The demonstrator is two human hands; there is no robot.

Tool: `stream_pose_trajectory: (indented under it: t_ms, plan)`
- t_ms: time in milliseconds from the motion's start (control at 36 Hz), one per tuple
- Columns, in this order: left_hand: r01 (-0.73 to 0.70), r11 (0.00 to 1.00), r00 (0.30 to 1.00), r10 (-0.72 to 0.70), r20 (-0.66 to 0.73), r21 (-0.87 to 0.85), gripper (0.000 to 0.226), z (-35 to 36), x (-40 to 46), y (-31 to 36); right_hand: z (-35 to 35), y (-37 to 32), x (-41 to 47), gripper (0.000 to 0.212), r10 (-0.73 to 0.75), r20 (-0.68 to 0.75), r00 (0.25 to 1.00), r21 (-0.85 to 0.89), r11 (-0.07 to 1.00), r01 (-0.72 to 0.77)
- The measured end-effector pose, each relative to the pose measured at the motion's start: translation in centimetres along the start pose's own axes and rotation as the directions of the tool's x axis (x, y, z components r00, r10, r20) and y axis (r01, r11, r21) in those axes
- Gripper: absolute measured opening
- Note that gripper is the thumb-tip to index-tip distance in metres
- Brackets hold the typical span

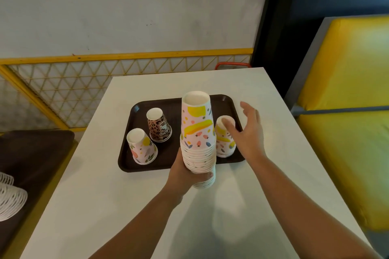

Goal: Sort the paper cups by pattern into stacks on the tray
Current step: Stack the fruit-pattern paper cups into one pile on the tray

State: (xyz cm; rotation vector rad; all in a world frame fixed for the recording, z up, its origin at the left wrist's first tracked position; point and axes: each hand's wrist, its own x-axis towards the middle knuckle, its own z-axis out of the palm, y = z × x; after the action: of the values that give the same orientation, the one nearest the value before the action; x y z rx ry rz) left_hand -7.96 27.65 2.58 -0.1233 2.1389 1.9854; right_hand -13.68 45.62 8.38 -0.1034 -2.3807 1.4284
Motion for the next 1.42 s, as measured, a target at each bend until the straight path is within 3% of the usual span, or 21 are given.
stream_pose_trajectory:
  t_ms: [56, 222, 361, 889, 1000, 1167, 1222, 1306, 1417]
  plan:
    - [0.007, 1.0, 1.0, -0.007, -0.013, 0.005, 0.109, 0.2, 0.0, 0.1, -0.5, -2.1, 0.0, 0.06, -0.076, -0.041, 0.996, 0.08, 0.994, 0.079]
    - [0.007, 1.0, 1.0, -0.007, -0.019, 0.021, 0.112, 0.8, 0.1, 0.4, -1.0, -7.3, -0.1, 0.063, -0.16, 0.318, 0.934, 0.167, 0.98, 0.111]
    - [0.021, 0.999, 1.0, -0.021, -0.02, 0.03, 0.116, 1.2, 0.0, 0.6, -1.0, -7.8, -0.3, 0.042, -0.178, 0.378, 0.908, 0.197, 0.974, 0.109]
    - [0.04, 0.998, 0.999, -0.04, -0.001, 0.038, 0.112, 1.6, -0.2, 0.6, -2.1, -8.9, 0.9, 0.033, -0.168, 0.214, 0.962, 0.189, 0.974, 0.128]
    - [0.034, 0.999, 0.999, -0.034, -0.007, 0.04, 0.11, 1.5, -0.2, 0.5, -2.8, -9.6, 1.6, 0.029, -0.093, 0.095, 0.991, 0.328, 0.943, 0.057]
    - [0.021, 0.999, 1.0, -0.02, -0.014, 0.046, 0.11, 1.0, -0.3, 0.4, -4.3, -9.1, 3.7, 0.024, 0.142, -0.128, 0.982, 0.674, 0.739, -0.019]
    - [0.023, 0.999, 0.999, -0.022, -0.024, 0.038, 0.109, 0.9, -0.3, 0.2, -4.4, -8.1, 4.2, 0.033, 0.192, -0.197, 0.961, 0.636, 0.771, -0.024]
    - [0.029, 0.999, 0.999, -0.028, -0.038, 0.025, 0.109, 0.7, -0.1, 0.1, -3.7, -6.0, 3.8, 0.046, 0.112, -0.249, 0.962, 0.425, 0.905, 0.004]
    - [0.027, 1.0, 0.999, -0.026, -0.039, 0.015, 0.108, 0.8, 0.1, 0.2, -2.1, -2.9, 2.5, 0.053, 0.034, -0.158, 0.987, 0.214, 0.977, 0.001]
